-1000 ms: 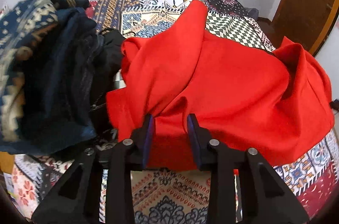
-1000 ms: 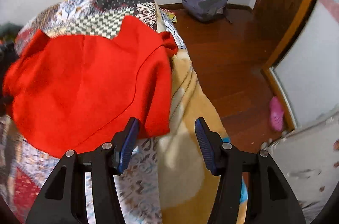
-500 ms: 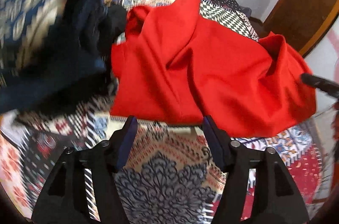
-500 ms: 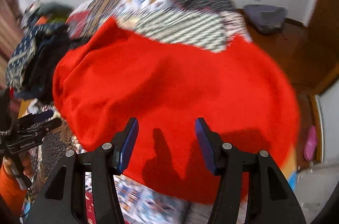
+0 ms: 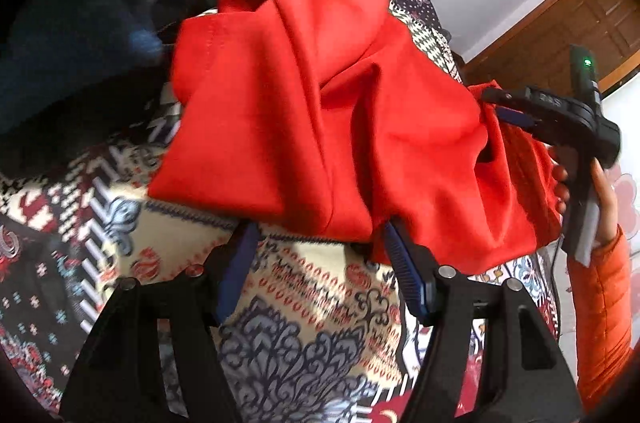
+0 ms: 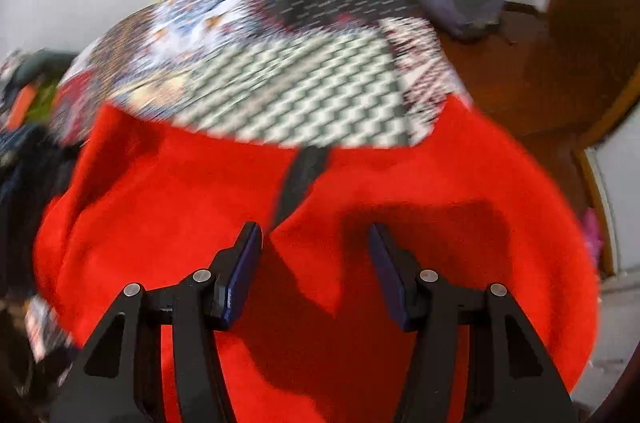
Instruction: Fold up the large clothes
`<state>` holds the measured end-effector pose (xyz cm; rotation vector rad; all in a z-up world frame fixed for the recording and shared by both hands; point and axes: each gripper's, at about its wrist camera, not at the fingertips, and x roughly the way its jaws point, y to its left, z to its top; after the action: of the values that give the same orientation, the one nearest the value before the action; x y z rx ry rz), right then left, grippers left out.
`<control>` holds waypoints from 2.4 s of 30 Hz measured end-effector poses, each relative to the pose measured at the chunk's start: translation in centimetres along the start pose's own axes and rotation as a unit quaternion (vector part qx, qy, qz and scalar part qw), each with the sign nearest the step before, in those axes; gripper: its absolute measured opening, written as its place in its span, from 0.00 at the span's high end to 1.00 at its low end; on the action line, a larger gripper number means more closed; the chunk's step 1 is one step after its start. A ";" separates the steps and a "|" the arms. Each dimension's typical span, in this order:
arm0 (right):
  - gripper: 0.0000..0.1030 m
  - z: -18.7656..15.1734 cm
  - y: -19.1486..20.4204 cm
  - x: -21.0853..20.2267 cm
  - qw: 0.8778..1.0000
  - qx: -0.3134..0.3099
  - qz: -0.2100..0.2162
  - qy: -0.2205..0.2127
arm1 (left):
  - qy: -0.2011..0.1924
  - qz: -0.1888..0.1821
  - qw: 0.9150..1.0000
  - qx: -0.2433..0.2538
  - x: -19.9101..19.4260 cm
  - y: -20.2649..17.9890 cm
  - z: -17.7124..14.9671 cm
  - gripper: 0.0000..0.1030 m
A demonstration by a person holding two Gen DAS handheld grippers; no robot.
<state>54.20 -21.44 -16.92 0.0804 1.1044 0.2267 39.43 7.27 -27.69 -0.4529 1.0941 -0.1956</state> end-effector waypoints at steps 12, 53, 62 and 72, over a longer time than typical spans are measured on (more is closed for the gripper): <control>0.50 -1.8 -1.2 -1.7 0.999 0.023 0.040 -0.001 | -0.044 -0.066 0.990 -0.121 1.4 0.7 2.8 0.18; 0.50 -9.6 16.4 -1.1 0.965 -0.106 0.218 0.099 | -0.325 0.080 0.942 -0.006 -17.3 -12.1 3.4 0.93; 0.50 -9.4 10.1 -2.2 0.976 -0.072 0.192 0.079 | -0.282 0.081 0.954 0.064 -13.1 -14.6 4.2 0.93; 0.50 -9.1 -3.1 -10.3 0.995 0.005 0.080 -0.059 | -0.135 0.072 0.964 0.217 -1.7 -22.3 3.0 0.92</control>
<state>42.06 -27.21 -12.53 0.1897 0.9818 0.3564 42.84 -11.22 -15.24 -0.0046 0.7812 -0.2309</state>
